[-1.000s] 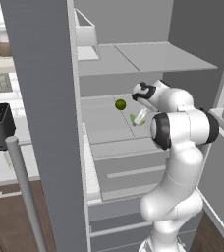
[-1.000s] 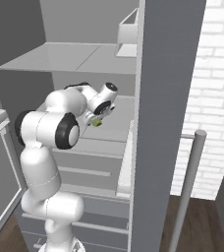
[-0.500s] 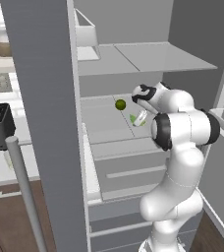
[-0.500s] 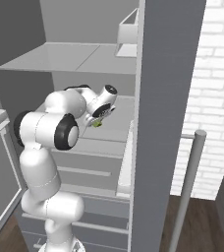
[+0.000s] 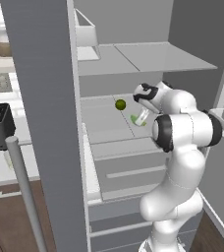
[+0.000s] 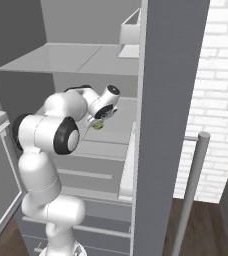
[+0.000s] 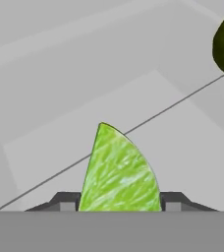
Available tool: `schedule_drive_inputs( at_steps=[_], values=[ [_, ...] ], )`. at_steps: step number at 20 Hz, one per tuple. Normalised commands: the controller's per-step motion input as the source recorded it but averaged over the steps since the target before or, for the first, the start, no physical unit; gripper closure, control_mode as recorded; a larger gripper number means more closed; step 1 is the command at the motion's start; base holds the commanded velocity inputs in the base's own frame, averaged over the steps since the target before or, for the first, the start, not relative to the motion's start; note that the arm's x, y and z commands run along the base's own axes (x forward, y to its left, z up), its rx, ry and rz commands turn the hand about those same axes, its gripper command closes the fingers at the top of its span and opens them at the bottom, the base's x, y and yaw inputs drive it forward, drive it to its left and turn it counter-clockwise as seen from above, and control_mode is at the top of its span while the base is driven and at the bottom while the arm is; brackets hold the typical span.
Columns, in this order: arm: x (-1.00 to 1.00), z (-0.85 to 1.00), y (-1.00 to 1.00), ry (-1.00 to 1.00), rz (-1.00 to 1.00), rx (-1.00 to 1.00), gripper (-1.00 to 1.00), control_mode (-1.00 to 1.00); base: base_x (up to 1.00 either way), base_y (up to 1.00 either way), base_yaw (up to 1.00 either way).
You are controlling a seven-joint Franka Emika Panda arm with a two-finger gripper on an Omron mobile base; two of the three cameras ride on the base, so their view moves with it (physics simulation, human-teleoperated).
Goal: Grab a lemon wedge from the fridge and one ice cube from the ice bowl, and put them in the glass of lemonade.
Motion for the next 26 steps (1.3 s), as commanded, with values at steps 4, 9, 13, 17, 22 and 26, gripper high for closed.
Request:
schedule_drive_inputs(
  at_steps=[4, 9, 13, 17, 22, 26],
  values=[
    [-0.71, 0.24, 0.00, 0.00, -0.11, 0.00, 1.00, -1.00, 0.00, 0.00, 0.00],
    [-0.80, 0.28, 0.00, 0.00, -0.22, 0.00, 1.00, -1.00, 0.00, 0.00, 0.00],
    [-0.81, 0.27, 0.00, -0.02, -0.26, 0.00, 1.00, -1.00, 0.00, 0.00, 0.00],
    [-0.83, 0.36, 0.00, 0.00, -0.27, 0.00, 1.00, -1.00, 0.00, 0.00, 0.00],
    [-0.71, 0.33, 0.00, 0.00, -0.35, -0.01, 1.00, -1.00, 0.00, 0.00, 0.00],
    [-0.90, 0.70, 0.00, 0.00, -0.37, 0.00, 1.00, -1.00, 0.00, 0.00, 0.00]
  ],
)
